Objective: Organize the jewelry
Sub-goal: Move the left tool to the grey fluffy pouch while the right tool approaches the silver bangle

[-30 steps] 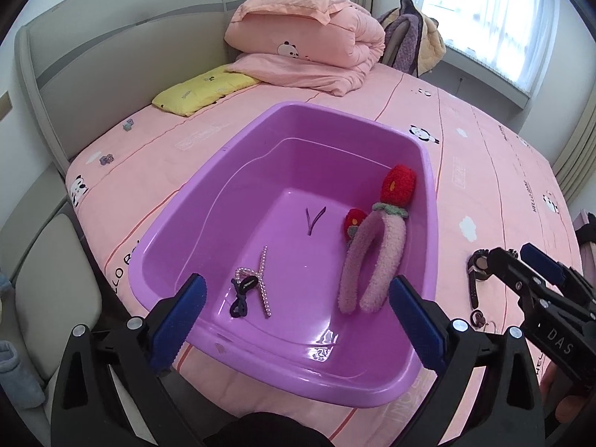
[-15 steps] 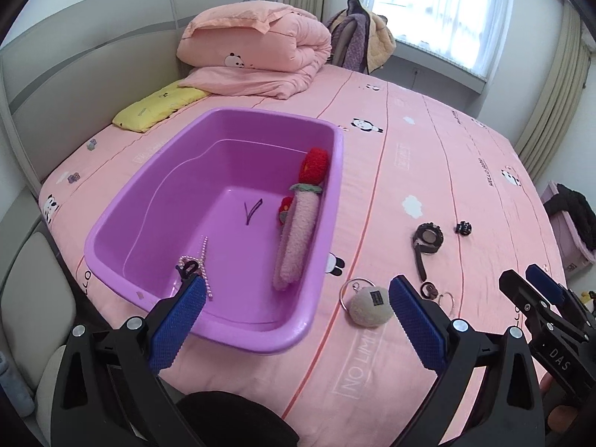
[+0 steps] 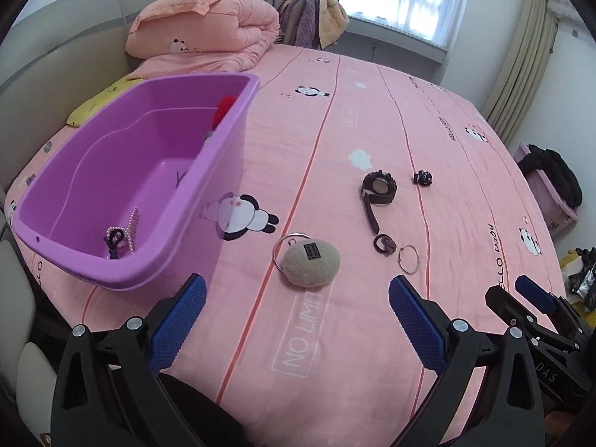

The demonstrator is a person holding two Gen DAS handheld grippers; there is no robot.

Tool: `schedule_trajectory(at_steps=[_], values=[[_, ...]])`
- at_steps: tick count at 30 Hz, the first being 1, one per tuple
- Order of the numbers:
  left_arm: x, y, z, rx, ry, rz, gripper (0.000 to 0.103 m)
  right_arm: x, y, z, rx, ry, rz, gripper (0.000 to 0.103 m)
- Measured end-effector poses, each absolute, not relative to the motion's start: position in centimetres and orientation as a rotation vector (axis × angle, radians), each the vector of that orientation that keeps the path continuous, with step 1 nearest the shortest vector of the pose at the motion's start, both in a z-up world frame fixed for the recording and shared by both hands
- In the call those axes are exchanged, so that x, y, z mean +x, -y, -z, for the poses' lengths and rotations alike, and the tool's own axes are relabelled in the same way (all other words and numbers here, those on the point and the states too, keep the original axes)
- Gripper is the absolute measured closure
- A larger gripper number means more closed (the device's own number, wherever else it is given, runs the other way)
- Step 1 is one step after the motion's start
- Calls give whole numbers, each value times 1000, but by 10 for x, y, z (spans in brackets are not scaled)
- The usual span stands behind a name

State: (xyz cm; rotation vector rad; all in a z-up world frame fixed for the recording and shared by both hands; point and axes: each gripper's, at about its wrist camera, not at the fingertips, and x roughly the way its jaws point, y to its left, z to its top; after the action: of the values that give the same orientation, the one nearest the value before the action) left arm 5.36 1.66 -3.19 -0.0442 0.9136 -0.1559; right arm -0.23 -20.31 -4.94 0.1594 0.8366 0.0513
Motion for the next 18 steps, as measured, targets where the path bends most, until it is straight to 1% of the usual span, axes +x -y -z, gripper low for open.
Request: schedule_trajectory(at_steps=[7,18], values=[[60,7,67,-24,-955,168,6,4,218,73,171,-860,-32,32],[91,19,112,1,-1010,120,6,29,236,112,193,-921,-25,32]])
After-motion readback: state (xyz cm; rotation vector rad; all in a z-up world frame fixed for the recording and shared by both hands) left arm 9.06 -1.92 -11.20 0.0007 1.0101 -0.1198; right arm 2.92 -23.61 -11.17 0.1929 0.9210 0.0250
